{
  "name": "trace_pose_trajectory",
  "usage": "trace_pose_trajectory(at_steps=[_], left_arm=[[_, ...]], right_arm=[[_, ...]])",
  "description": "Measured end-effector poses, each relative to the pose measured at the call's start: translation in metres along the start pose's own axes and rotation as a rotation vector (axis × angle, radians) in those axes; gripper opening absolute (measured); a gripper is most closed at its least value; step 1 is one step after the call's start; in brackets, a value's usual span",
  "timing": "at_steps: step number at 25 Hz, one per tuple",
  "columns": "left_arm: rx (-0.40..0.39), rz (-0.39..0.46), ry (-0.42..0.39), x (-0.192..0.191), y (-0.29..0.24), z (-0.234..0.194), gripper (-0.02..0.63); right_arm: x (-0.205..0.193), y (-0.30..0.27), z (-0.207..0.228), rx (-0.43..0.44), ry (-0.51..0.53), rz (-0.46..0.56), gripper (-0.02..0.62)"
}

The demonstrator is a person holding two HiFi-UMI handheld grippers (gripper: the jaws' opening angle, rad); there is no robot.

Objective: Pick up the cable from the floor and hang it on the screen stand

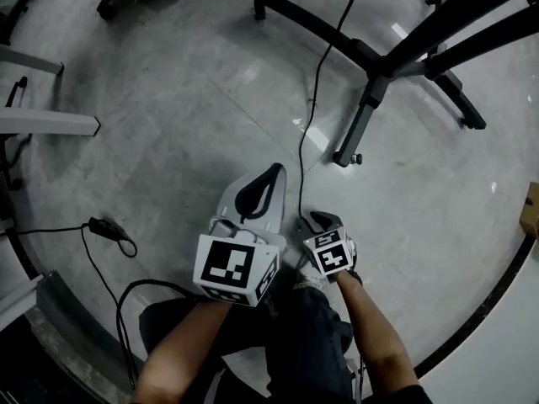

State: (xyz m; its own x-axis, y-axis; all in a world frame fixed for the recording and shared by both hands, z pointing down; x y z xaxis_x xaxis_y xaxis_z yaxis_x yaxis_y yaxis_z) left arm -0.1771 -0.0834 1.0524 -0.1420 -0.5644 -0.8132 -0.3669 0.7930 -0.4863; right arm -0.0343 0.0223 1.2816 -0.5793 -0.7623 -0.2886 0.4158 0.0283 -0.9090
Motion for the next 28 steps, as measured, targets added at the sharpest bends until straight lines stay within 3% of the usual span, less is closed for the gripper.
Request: trace_pose_trajectory(at_steps=[8,16,18,19,24,28], left_arm=[[0.009,0.019,-0.017,-0.017,-0.010,-0.019,-0.002],[0.019,0.035,-0.007,-0.018,-0.007,-0.029,-0.002],[0.022,0.040,-0.002,-0.019,-0.007,-0.031,-0.002],[0.022,0.040,-0.001,-0.020,-0.006,-0.032,-0.002],[0.022,0.018,0.000,-0.021,-0.003,-0.034,-0.002],[0.020,0.012,0.010,-0.013,0.003,-0.029,-0.002]], right_arm=[[-0.014,-0.051,0.001,-0.012,0.014,-0.128,0.107],[-0.018,-0.060,-0.005,-0.094,0.042,-0.311,0.124],[-0.021,-0.062,-0.003,-0.129,0.070,-0.338,0.097],[-0.021,-0.062,-0.001,-0.141,0.082,-0.347,0.069],[-0.019,-0.059,0.003,-0.112,0.068,-0.345,0.050],[-0.004,-0.027,0.010,-0.134,0.081,-0.279,0.049]])
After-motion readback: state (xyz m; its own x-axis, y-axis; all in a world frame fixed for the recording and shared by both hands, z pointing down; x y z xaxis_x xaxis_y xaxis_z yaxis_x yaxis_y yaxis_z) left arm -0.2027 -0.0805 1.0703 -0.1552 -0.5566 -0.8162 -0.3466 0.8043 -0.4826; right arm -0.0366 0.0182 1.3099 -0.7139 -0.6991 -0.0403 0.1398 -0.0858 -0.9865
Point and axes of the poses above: the fingertips, and each gripper's own axes: y backward along the fingers, z to its right, x out of its top, the point moved 5 cm from there along y, backward along the fingers, and after that the axes turned 4 degrees about -z, right-handed, at the moved point
